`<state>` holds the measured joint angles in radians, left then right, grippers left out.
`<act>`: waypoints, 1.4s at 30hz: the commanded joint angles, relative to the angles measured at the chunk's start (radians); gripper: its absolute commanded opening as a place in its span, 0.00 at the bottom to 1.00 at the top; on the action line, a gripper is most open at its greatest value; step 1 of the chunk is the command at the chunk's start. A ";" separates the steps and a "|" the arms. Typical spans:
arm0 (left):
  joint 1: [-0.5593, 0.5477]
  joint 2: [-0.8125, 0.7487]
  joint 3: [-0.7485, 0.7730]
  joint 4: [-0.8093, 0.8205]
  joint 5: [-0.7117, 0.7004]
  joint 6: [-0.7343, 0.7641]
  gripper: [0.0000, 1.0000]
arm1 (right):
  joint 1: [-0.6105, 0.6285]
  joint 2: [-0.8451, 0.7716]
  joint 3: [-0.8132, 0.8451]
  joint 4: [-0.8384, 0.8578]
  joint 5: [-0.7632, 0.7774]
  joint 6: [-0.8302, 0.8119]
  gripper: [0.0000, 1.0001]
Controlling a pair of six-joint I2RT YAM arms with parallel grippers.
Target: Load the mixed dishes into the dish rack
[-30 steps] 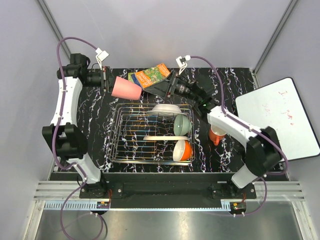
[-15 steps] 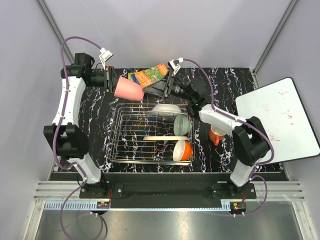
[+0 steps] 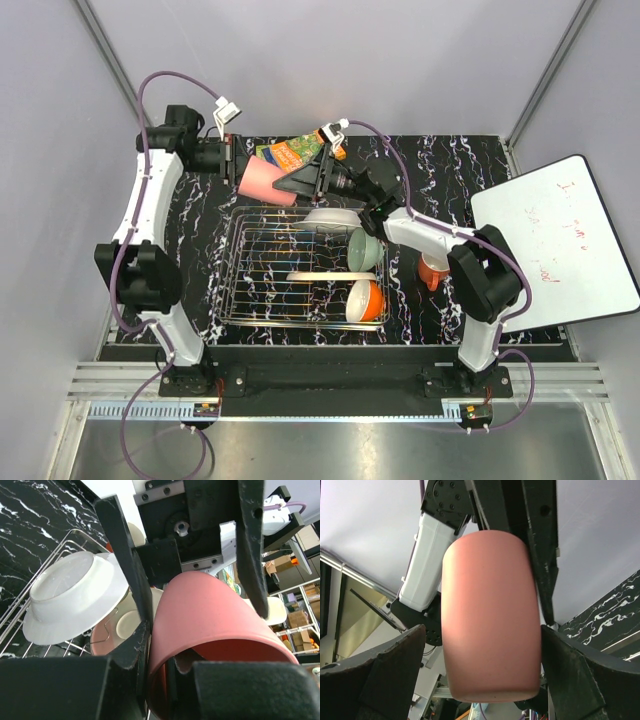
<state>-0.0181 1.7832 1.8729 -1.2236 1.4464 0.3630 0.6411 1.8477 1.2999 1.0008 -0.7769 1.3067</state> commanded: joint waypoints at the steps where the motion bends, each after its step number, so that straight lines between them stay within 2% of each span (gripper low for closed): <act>1: -0.008 0.016 0.048 -0.001 0.155 0.025 0.00 | 0.025 -0.005 0.052 0.044 -0.019 -0.014 1.00; 6: -0.009 0.039 0.058 -0.004 0.138 0.033 0.00 | 0.025 -0.004 0.064 0.029 -0.035 -0.006 0.98; 7: -0.009 0.044 0.058 -0.002 0.134 0.034 0.00 | 0.025 -0.002 0.071 0.029 -0.038 -0.003 0.87; 9: -0.009 0.044 0.052 -0.004 0.121 0.040 0.00 | 0.023 0.001 0.078 0.022 -0.044 0.000 0.72; 10: -0.009 0.041 0.042 -0.002 0.117 0.040 0.00 | 0.023 -0.002 0.084 0.015 -0.047 -0.001 0.46; 11: -0.009 0.036 0.037 -0.004 0.111 0.044 0.03 | 0.023 -0.004 0.087 -0.023 -0.048 -0.020 0.33; 13: -0.008 0.021 0.016 -0.002 0.082 0.045 0.17 | 0.022 -0.011 0.094 -0.066 -0.056 -0.046 0.09; 14: -0.008 0.015 0.008 -0.001 0.071 0.050 0.22 | 0.020 -0.021 0.093 -0.097 -0.056 -0.067 0.08; 16: -0.003 -0.008 -0.021 0.001 0.034 0.051 0.48 | 0.017 -0.034 0.087 -0.131 -0.058 -0.092 0.07; 17: 0.001 -0.018 -0.030 0.001 0.016 0.053 0.64 | 0.011 -0.054 0.085 -0.180 -0.062 -0.122 0.01; 18: 0.016 -0.027 -0.041 -0.001 -0.009 0.056 0.99 | 0.008 -0.064 0.084 -0.212 -0.065 -0.141 0.00; 19: 0.017 -0.048 -0.064 0.001 -0.020 0.065 0.99 | 0.003 -0.077 0.078 -0.250 -0.067 -0.164 0.00; 21: 0.097 -0.077 -0.087 0.001 -0.044 0.076 0.99 | -0.008 -0.131 0.067 -0.385 -0.064 -0.263 0.00; 22: 0.127 -0.085 -0.106 0.001 -0.050 0.080 0.99 | -0.009 -0.171 0.078 -0.457 -0.058 -0.373 0.00; 24: 0.226 -0.100 -0.124 -0.001 -0.060 0.085 0.99 | -0.009 -0.200 0.116 -0.753 -0.010 -0.516 0.00; 25: 0.260 -0.105 -0.138 -0.004 -0.075 0.100 0.99 | -0.008 -0.205 0.190 -0.872 0.016 -0.652 0.00; 26: 0.317 -0.110 -0.146 -0.008 -0.121 0.115 0.99 | -0.008 -0.196 0.240 -1.119 0.080 -0.717 0.00; 28: 0.368 -0.122 -0.184 -0.014 -0.162 0.148 0.99 | -0.004 -0.135 0.405 -1.331 0.143 -0.855 0.00; 29: 0.401 -0.125 -0.198 -0.016 -0.209 0.158 0.99 | 0.002 -0.108 0.464 -1.499 0.193 -0.889 0.00; 31: 0.421 -0.134 -0.248 0.002 -0.271 0.169 0.99 | 0.043 -0.026 0.629 -1.635 0.275 -0.989 0.00; 32: 0.435 -0.139 -0.273 0.018 -0.312 0.169 0.99 | 0.064 0.010 0.692 -1.765 0.385 -1.026 0.00; 33: 0.440 -0.149 -0.323 0.048 -0.326 0.169 0.99 | 0.090 0.052 0.851 -1.839 0.451 -1.062 0.00; 34: 0.449 -0.156 -0.345 0.061 -0.334 0.171 0.99 | 0.150 0.167 0.948 -1.917 0.520 -1.131 0.00; 35: 0.463 -0.160 -0.366 0.071 -0.337 0.171 0.99 | 0.173 0.236 1.058 -2.088 0.639 -1.156 0.00; 36: 0.469 -0.166 -0.397 0.084 -0.337 0.172 0.99 | 0.192 0.296 1.205 -2.148 0.681 -1.173 0.00; 38: 0.495 -0.169 -0.415 0.085 -0.328 0.185 0.99 | 0.207 0.334 1.196 -2.134 0.706 -1.163 0.00; 40: 0.518 -0.173 -0.428 0.085 -0.314 0.192 0.99 | 0.222 0.402 1.288 -2.194 0.770 -1.176 0.00; 42: 0.549 -0.168 -0.434 0.085 -0.296 0.198 0.99 | 0.241 0.412 1.283 -2.191 0.803 -1.186 0.00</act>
<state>0.4767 1.6611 1.4414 -1.1831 1.1366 0.5182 0.8669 2.2021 2.5221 -0.9771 -0.1589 0.2089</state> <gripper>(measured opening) 0.987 0.702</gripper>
